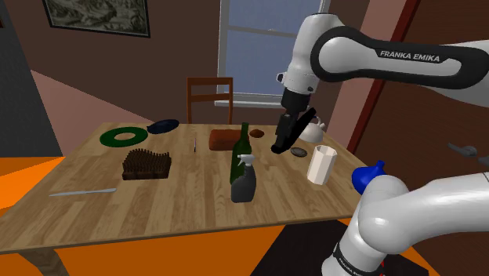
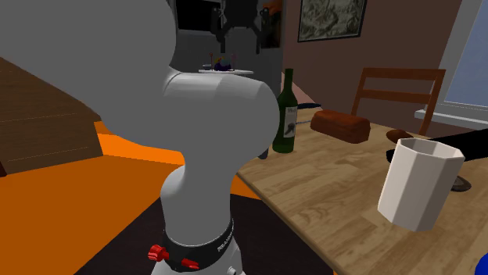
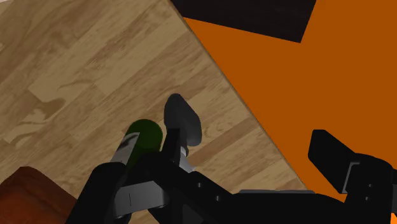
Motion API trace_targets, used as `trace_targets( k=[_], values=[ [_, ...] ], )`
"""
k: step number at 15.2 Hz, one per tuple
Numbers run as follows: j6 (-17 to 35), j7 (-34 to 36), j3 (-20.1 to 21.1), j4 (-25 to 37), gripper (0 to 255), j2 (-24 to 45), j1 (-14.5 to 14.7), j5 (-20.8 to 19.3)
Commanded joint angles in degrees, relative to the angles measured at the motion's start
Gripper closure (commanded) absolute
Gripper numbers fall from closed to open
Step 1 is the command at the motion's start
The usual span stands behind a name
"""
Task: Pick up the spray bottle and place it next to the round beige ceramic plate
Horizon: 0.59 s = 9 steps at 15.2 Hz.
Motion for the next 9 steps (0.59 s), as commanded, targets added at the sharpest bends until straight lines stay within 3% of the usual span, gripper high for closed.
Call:
trace_targets(
  k=[1, 9],
  values=[
    [0.0, 0.0, 0.0, 0.0, 0, 0.0, 0.0, 0.0],
    [13.1, -18.6, -7.4, -1.1, 0, 14.0, 2.9, -3.0]
  ],
)
